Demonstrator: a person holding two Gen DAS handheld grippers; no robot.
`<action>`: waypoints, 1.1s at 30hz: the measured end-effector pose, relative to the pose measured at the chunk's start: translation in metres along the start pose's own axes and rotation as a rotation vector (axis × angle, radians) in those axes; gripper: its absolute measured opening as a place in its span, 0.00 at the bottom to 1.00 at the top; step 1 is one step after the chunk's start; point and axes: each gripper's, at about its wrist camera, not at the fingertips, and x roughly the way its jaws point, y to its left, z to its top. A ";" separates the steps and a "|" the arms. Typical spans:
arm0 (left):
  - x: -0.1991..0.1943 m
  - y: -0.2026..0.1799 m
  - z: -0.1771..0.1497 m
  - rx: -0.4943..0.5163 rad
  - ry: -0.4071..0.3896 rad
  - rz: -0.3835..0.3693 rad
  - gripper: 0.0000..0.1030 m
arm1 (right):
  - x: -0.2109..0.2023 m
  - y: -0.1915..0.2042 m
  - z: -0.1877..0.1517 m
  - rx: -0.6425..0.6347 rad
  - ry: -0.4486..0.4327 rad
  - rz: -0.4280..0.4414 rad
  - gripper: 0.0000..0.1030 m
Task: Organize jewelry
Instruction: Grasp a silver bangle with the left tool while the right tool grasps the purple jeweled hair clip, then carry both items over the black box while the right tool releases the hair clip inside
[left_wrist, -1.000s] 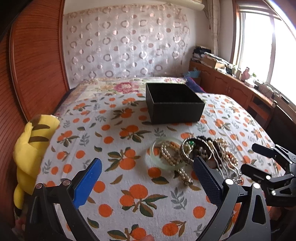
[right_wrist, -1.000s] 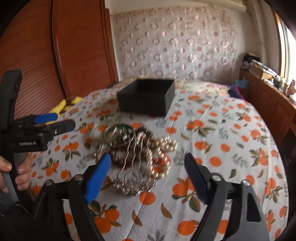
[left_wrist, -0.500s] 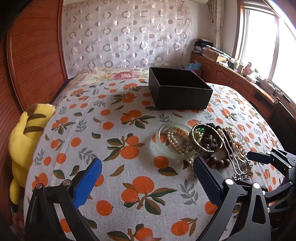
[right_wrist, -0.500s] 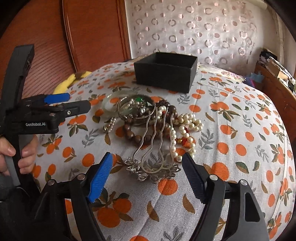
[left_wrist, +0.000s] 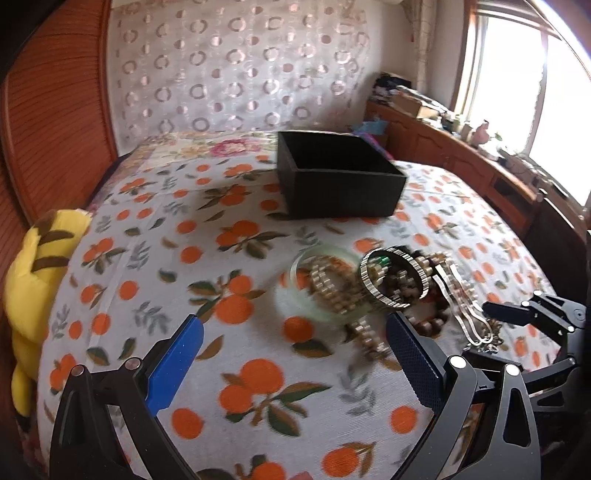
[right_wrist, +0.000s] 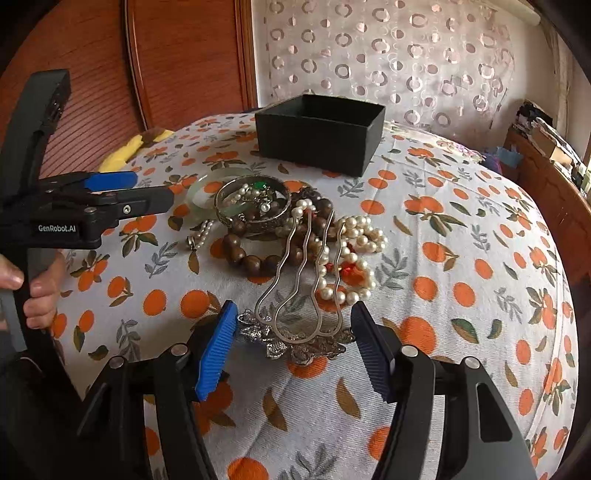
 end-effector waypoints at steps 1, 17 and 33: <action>0.000 -0.003 0.004 0.007 -0.002 -0.028 0.93 | -0.003 0.000 0.000 0.000 -0.007 0.003 0.64; 0.056 -0.015 0.042 -0.015 0.139 -0.289 0.20 | -0.023 -0.017 0.004 0.014 -0.086 -0.011 0.64; 0.036 -0.024 0.053 0.042 0.033 -0.218 0.04 | -0.035 -0.021 0.014 0.005 -0.139 -0.003 0.64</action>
